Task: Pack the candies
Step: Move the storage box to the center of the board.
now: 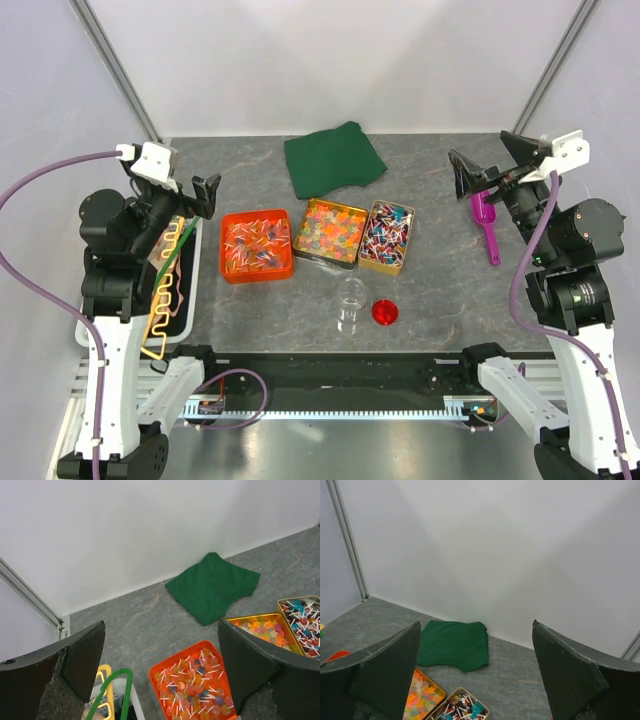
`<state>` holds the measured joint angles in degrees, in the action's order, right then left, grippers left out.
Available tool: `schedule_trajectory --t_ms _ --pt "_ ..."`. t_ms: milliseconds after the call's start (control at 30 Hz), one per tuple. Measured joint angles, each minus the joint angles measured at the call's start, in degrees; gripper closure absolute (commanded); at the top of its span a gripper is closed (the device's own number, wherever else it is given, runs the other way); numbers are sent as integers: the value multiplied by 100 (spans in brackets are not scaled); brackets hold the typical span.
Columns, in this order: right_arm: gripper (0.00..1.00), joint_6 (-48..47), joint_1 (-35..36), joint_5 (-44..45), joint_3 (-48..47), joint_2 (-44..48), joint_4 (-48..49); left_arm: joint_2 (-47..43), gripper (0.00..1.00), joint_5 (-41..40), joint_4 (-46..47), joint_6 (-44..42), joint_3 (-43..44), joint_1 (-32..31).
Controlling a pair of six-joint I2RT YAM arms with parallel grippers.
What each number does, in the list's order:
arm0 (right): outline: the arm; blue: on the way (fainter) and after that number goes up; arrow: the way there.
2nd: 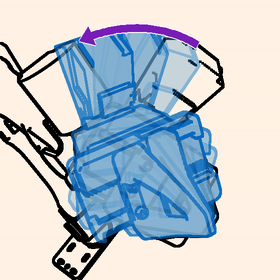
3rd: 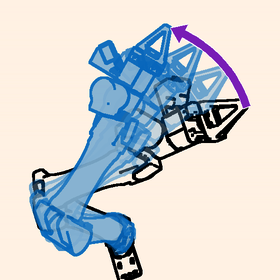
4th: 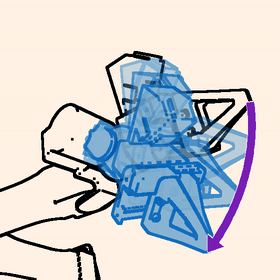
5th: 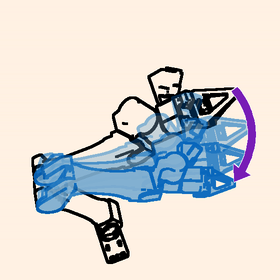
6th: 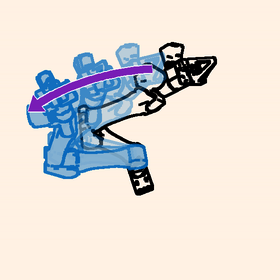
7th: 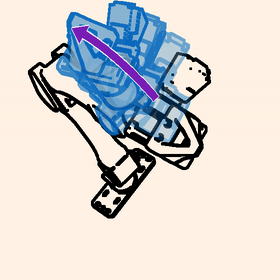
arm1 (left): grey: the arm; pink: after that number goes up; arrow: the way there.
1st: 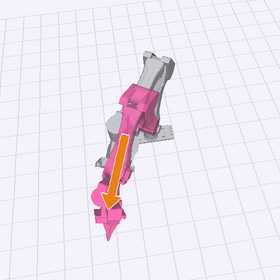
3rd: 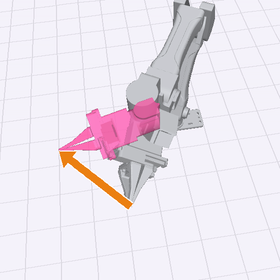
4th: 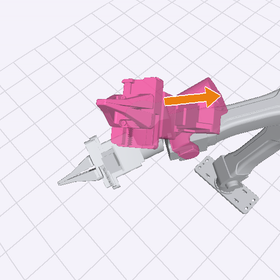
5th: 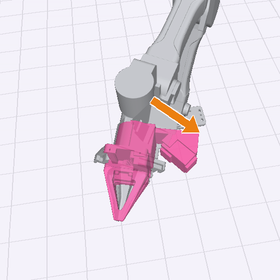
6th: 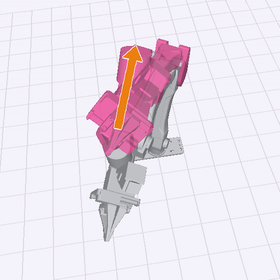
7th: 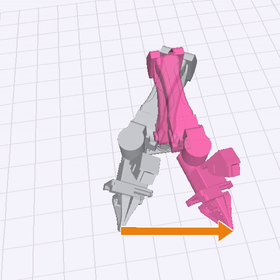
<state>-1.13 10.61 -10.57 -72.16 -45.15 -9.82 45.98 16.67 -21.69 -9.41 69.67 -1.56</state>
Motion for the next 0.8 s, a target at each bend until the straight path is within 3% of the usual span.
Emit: schedule_trajectory --t_ms 367,633,800 --pt "2 -273 -9 -920 35 -107 0 245 1 299 46 -63 -120 0" --pt "2 -494 -13 -1058 236 -361 -55 1029 3 264 212 -315 -1161 -122" --pt "2 -627 -13 -1062 608 -498 -114 1648 8 -146 374 -612 -1703 -568"
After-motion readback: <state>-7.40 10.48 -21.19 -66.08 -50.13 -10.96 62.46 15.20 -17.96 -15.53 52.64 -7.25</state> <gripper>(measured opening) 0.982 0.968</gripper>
